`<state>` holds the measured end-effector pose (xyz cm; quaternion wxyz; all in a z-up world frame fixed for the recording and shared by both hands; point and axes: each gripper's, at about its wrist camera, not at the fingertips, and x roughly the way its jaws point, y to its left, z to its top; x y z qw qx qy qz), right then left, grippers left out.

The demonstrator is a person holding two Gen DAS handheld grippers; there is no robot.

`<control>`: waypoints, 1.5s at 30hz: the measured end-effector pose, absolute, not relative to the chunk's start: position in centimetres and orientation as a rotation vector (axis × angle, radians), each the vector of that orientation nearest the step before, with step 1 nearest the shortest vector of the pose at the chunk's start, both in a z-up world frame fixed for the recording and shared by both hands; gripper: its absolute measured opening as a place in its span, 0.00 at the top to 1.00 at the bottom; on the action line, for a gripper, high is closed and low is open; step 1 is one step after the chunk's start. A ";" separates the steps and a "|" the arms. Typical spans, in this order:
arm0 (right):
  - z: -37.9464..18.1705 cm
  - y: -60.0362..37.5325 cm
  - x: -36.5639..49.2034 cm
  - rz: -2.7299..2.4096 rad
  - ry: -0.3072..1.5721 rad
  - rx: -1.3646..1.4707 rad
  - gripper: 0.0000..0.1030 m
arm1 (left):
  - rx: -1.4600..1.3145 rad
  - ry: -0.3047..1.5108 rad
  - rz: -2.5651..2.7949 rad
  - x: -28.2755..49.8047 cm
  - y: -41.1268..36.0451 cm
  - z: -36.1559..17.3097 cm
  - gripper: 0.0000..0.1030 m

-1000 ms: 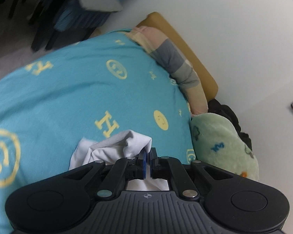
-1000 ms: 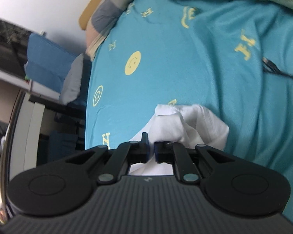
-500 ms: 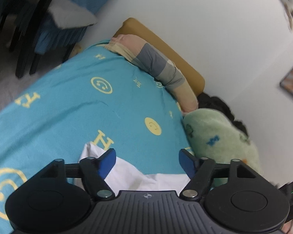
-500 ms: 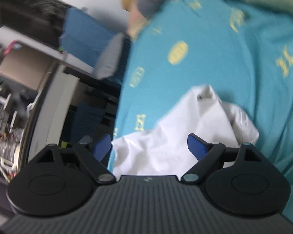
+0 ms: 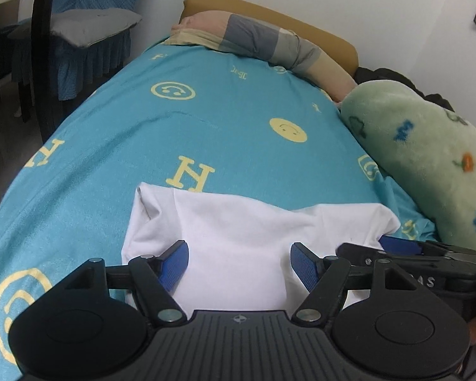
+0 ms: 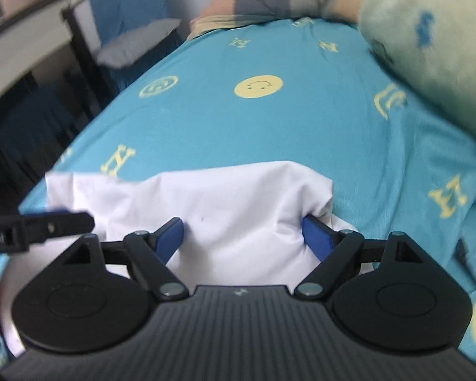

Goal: Fold clothes

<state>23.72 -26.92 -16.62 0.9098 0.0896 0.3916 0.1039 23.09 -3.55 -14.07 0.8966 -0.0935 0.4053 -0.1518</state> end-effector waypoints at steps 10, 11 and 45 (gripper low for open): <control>-12.1 -26.2 16.7 0.223 0.825 0.143 0.20 | -0.207 0.829 -0.380 15.4 -3.3 -9.7 0.28; -12.0 -26.2 15.9 0.224 0.830 0.143 0.20 | -0.209 0.823 -0.386 14.4 -3.2 -9.2 0.27; -18.4 -26.6 11.7 0.309 0.999 1.154 0.18 | -1.042 1.027 -0.230 13.1 4.1 -15.3 0.81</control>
